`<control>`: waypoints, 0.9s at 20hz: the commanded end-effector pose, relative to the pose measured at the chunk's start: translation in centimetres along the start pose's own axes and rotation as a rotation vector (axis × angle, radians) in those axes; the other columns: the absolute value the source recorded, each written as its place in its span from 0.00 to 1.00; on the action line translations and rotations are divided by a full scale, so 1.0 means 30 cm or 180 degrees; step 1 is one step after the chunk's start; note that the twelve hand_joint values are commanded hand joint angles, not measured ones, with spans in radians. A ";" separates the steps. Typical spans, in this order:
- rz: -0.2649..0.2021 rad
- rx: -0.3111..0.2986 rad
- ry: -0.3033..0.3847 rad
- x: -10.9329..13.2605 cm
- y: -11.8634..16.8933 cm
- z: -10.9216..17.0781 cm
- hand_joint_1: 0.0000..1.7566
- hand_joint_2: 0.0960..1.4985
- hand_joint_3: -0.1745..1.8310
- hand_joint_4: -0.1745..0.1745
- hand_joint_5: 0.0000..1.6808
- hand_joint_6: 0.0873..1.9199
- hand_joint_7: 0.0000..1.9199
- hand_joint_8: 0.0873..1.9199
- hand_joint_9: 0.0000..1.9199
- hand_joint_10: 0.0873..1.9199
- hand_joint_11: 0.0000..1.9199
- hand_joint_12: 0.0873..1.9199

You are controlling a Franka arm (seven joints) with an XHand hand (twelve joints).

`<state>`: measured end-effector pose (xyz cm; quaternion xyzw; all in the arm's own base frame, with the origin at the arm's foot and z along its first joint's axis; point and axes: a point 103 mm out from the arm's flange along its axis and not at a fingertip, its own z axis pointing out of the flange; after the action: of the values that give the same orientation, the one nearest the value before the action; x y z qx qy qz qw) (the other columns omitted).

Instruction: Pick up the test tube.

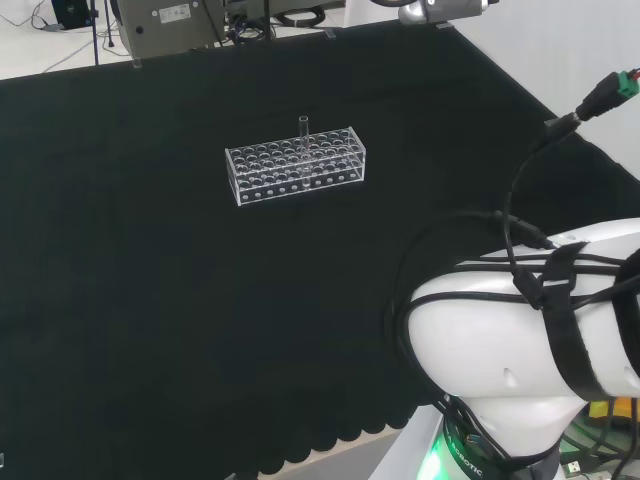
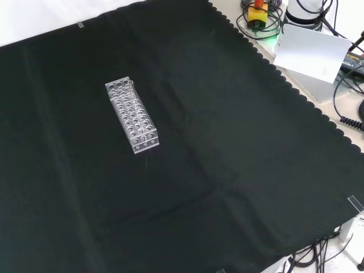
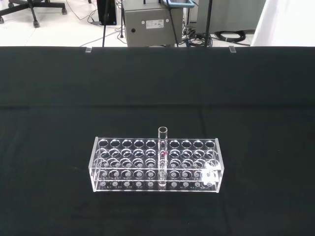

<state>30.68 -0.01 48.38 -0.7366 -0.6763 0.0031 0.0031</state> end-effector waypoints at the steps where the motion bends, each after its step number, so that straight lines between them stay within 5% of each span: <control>1: -0.0013 -0.0021 -0.0038 -0.003 0.018 0.001 0.29 0.47 0.37 0.42 0.00 0.00 0.00 0.09 0.00 0.13 0.00 0.54; 8: -0.0107 -0.0059 -0.0024 0.000 0.096 0.007 0.29 0.51 0.31 0.43 0.00 0.00 0.00 0.07 0.00 0.12 0.00 0.54; 18: -0.0266 -0.0009 -0.0030 -0.006 0.258 0.037 0.30 0.53 0.27 0.42 0.01 0.00 0.00 0.16 0.00 0.25 0.00 0.63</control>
<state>35.57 -0.48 47.44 -0.7187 -0.6953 0.0044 0.0027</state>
